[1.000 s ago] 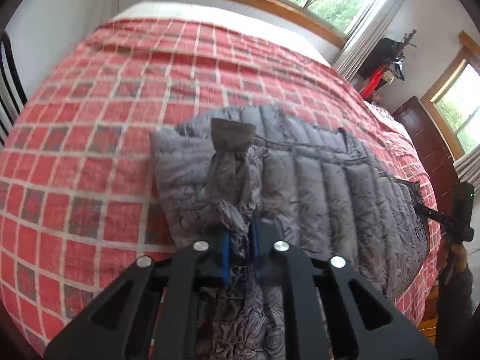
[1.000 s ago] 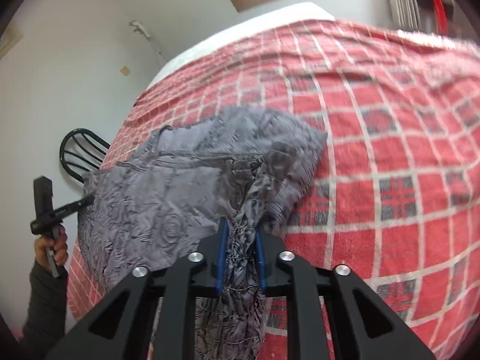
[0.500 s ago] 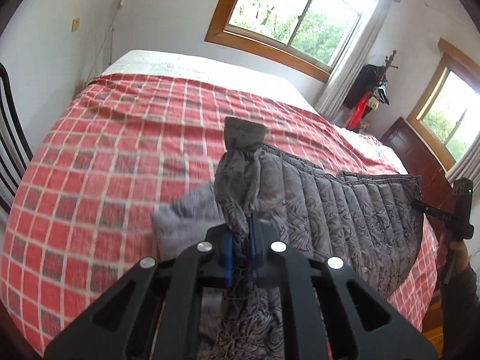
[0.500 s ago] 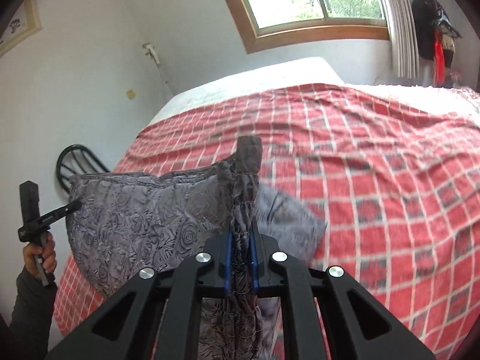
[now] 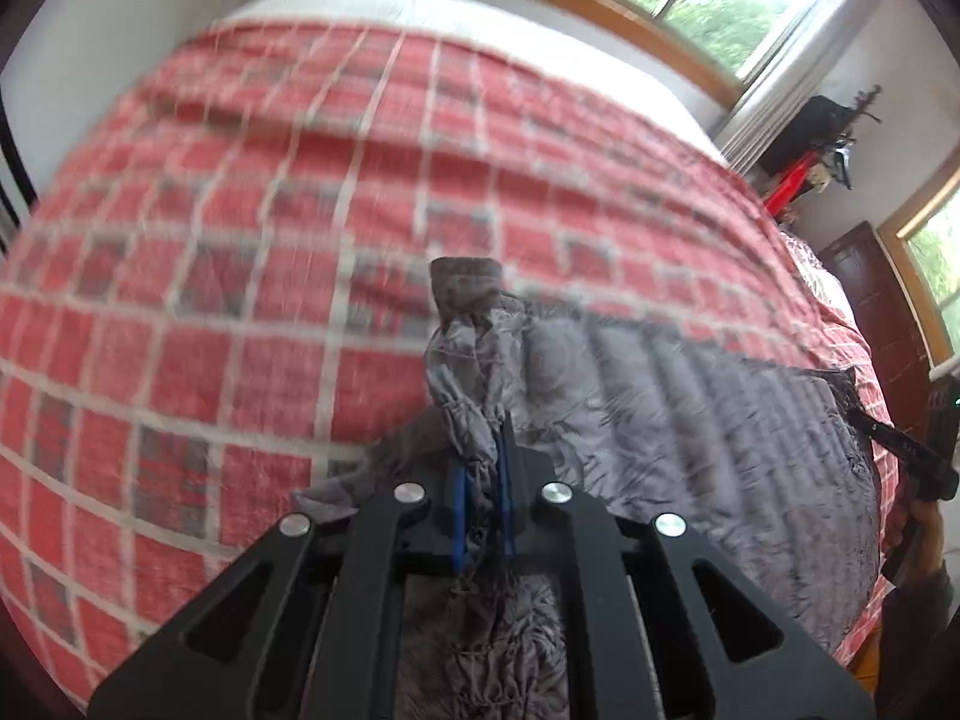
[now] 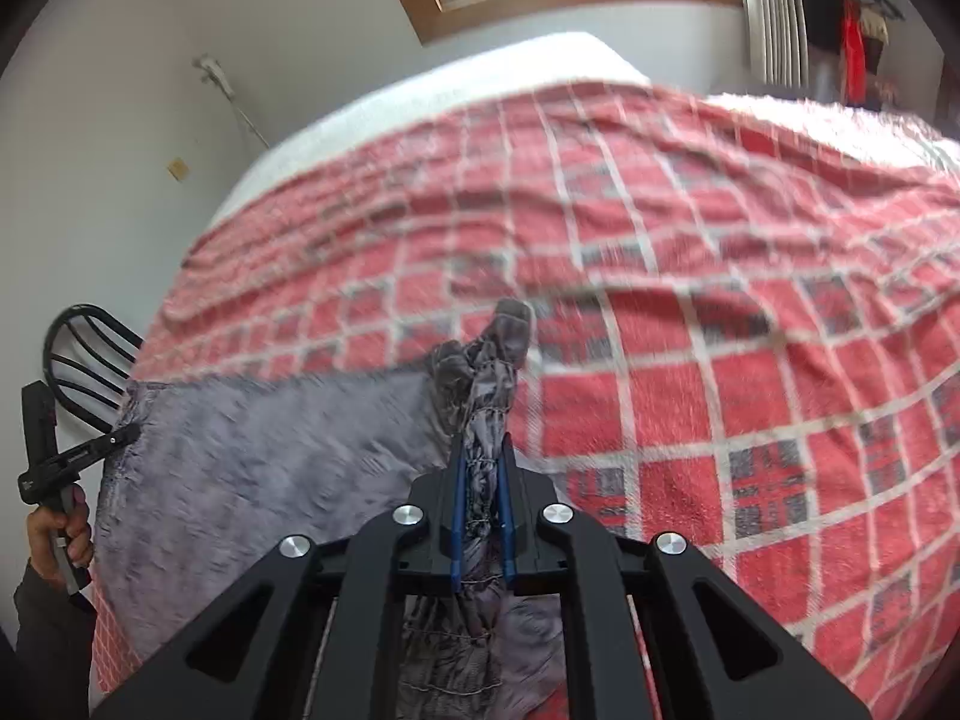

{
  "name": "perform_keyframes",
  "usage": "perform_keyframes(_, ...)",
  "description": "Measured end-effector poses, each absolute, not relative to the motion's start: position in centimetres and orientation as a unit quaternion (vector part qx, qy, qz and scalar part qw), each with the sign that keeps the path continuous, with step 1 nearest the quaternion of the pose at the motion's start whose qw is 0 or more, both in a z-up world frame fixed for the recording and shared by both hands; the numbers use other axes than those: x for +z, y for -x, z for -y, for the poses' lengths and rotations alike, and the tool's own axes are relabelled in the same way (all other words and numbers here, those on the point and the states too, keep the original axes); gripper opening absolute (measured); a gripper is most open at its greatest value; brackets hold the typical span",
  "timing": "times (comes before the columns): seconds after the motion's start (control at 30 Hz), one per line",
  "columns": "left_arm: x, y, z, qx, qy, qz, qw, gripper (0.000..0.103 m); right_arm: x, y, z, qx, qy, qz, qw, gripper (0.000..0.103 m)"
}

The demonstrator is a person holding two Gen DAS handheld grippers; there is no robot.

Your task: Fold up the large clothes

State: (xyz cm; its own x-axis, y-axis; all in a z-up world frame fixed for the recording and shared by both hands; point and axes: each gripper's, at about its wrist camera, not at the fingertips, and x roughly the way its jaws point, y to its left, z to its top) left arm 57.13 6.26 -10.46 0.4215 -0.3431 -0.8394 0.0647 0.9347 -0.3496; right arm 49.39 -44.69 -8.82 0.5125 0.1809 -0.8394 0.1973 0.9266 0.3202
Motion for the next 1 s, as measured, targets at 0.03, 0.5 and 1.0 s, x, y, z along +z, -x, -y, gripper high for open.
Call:
perform_keyframes(0.03,-11.2,-57.2,-6.4,-0.123,0.135,-0.530,0.828,0.007,-9.7,-49.6,44.9,-0.004,-0.194,-0.504,0.842,0.009)
perform_keyframes(0.5,-4.8,-51.0,-9.2,-0.187,0.178,-0.487,0.834,0.062,-3.5,-43.5,42.6,0.037,-0.182,-0.460,0.868,0.045)
perform_keyframes(1.0,-8.4,-49.7,-7.4,-0.188,0.175,-0.544,0.799,0.065,-5.5,-39.2,37.1,0.027,-0.148,-0.507,0.849,0.046)
